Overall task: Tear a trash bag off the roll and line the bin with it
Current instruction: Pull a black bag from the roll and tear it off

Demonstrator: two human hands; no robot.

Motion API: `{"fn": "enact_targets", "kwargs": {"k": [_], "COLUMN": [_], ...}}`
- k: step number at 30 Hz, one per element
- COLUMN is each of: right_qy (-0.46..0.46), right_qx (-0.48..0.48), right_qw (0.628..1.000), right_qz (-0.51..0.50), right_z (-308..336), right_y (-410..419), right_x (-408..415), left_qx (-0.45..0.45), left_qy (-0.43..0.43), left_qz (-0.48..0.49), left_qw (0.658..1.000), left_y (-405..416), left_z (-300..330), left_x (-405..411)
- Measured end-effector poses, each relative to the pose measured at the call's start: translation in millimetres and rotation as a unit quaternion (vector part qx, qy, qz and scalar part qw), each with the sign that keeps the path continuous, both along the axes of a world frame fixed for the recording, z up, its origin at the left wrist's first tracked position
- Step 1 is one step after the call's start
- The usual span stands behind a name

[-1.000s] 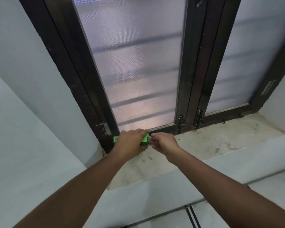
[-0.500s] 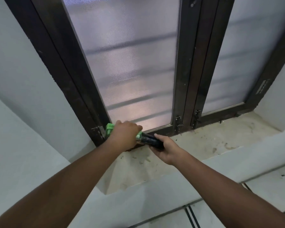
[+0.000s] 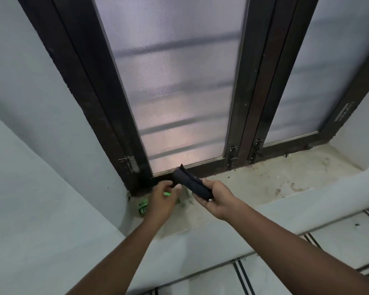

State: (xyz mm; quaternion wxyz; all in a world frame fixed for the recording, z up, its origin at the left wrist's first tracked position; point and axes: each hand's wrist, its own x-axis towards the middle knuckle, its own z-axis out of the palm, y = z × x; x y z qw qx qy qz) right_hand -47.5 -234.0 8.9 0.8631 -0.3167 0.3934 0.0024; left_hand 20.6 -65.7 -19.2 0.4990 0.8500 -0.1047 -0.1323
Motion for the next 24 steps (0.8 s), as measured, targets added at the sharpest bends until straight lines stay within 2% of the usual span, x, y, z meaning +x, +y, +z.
{"fn": "enact_targets", "kwargs": {"k": [1, 3, 5, 7, 11, 18, 21, 24], "right_qy": [0.001, 0.023, 0.053, 0.048, 0.034, 0.045, 0.067, 0.071], "right_qx": [-0.009, -0.053, -0.146, -0.226, -0.322, -0.227, -0.136, -0.103], "right_qw": [1.0, 0.995, 0.975, 0.95, 0.926, 0.963, 0.987, 0.991], "right_qz": [0.02, 0.082, 0.161, 0.212, 0.195, 0.14, 0.057, 0.036], "right_z": [0.3, 0.2, 0.2, -0.2, -2.0, 12.4, 19.8, 20.3], "right_y": [4.9, 15.8, 22.3, 25.4, 23.1, 6.2, 4.7, 1.3], "right_x": [-0.2, -1.9, -4.1, -4.7, 1.0, 3.2, 3.2, 2.2], "left_qx": [-0.06, -0.136, -0.175, -0.167, -0.187, -0.279, -0.271, -0.259], "left_qy": [0.098, 0.202, 0.254, 0.29, 0.345, 0.403, 0.39, 0.385], "left_qz": [0.0, 0.02, 0.061, 0.082, 0.097, 0.054, 0.063, 0.048], "left_qw": [0.993, 0.97, 0.949, 0.939, 0.915, 0.87, 0.878, 0.885], "left_y": [-8.6, -22.2, -29.3, -29.5, -26.5, -17.0, -17.4, -17.2], "left_z": [5.3, 10.5, 14.7, 17.2, 18.6, 15.6, 12.3, 8.6], "left_x": [-6.9, -12.7, -14.1, -12.3, -13.2, -16.1, -14.3, -12.5]}}
